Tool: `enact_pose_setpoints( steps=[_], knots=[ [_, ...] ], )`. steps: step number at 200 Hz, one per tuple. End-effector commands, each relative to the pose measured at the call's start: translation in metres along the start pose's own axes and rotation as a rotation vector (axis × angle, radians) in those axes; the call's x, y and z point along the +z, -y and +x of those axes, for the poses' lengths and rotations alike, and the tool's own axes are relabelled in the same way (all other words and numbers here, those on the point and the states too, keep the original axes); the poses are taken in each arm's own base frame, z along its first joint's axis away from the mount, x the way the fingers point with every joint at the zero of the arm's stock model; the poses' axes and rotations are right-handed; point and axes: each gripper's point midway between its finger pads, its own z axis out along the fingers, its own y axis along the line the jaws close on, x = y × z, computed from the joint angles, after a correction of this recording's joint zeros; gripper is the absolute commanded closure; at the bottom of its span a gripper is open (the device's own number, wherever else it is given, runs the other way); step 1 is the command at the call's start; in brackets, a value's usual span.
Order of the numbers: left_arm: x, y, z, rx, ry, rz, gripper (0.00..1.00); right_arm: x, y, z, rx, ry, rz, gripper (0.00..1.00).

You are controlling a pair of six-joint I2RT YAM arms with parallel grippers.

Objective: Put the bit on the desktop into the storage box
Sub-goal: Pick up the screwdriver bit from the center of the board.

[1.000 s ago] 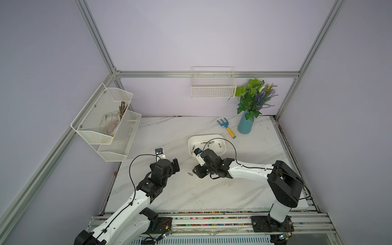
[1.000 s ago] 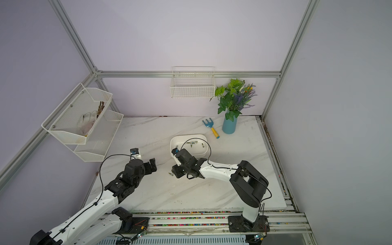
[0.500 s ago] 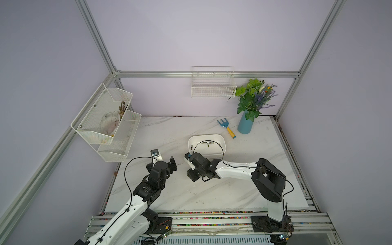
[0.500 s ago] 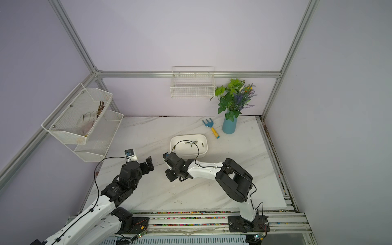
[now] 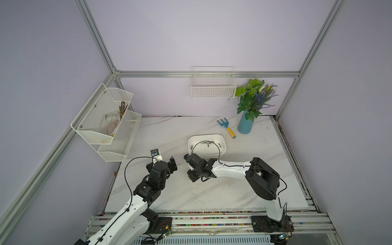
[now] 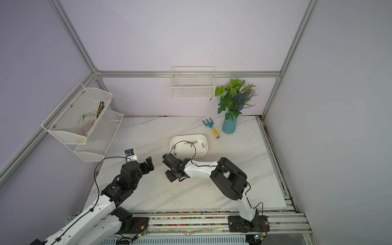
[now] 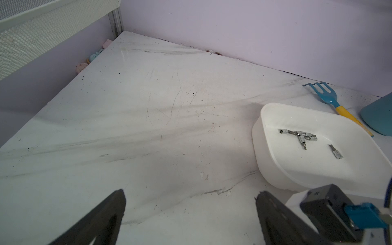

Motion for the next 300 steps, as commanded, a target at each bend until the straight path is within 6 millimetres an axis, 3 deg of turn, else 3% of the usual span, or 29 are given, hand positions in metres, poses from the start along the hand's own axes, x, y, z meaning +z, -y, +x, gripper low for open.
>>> enact_pose_setpoints(
  steps=[1,119,194,263,300],
  knots=[
    [0.000,-0.001,-0.010,-0.013,0.036,-0.007,0.00,0.003,0.000,0.002,-0.025,-0.012,0.031,0.70],
    [0.001,0.000,-0.010,-0.013,0.034,-0.005,0.00,0.014,0.007,0.008,-0.041,-0.049,0.080,0.75],
    [0.000,-0.001,-0.010,-0.015,0.035,-0.007,0.00,0.011,0.016,0.015,-0.037,-0.079,0.135,0.85],
    [0.000,0.000,-0.010,-0.015,0.035,-0.004,0.00,-0.032,0.022,-0.015,-0.020,0.031,0.185,0.88],
    [0.000,0.000,-0.010,-0.018,0.035,-0.001,0.00,-0.062,0.040,-0.034,-0.005,0.107,0.267,0.88]
  ],
)
